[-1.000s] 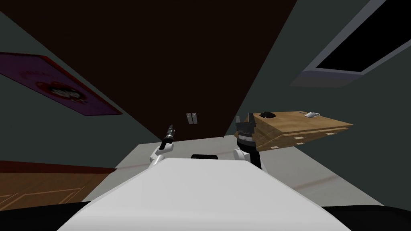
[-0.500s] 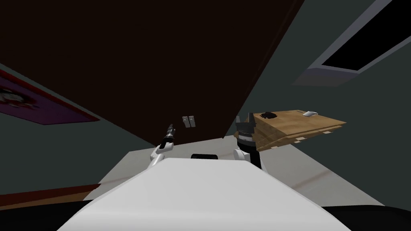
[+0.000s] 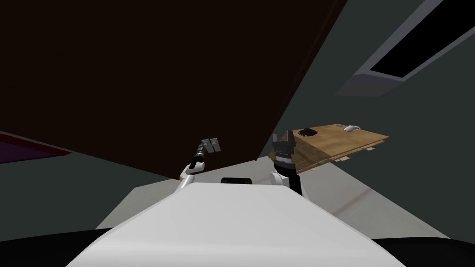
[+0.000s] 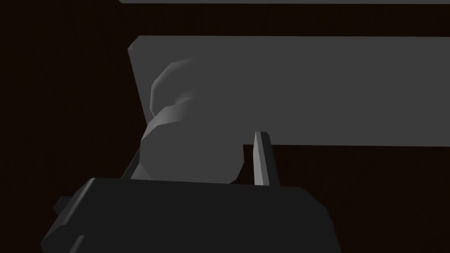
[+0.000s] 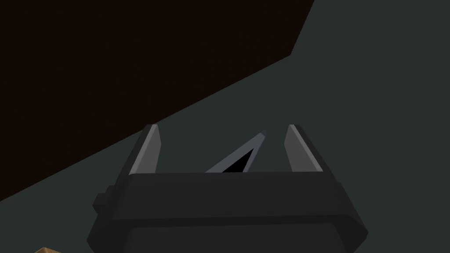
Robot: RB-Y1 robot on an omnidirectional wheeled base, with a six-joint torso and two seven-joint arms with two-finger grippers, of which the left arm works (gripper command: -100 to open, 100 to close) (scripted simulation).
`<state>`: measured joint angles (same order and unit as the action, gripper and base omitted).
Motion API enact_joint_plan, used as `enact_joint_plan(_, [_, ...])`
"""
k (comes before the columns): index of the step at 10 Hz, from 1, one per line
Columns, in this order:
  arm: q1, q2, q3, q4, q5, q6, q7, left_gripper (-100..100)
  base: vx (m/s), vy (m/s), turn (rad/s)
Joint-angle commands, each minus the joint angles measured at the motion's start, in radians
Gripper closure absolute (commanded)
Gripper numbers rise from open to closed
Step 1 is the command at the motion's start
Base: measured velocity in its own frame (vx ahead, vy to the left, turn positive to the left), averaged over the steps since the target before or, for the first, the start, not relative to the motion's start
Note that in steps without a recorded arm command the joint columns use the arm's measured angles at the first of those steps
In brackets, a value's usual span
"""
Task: Pull the door open
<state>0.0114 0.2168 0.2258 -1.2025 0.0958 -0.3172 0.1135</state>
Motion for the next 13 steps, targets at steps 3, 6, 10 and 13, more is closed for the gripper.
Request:
enact_joint_plan(3, [0.003,0.001,0.001,0.002,0.0,0.0,0.0,100,-0.032,0.011,-0.012])
enact_joint_plan(6, [0.021,0.013,0.014,0.009,0.003,0.002,0.002,100,-0.039,0.019,0.051])
enact_joint_plan(10, [0.036,0.023,0.008,0.001,0.006,-0.004,0.014,-100,-0.188,0.01,0.034])
enact_joint_plan(13, [0.036,0.017,-0.02,-0.026,0.003,-0.001,0.022,-100,-0.194,-0.112,-0.052])
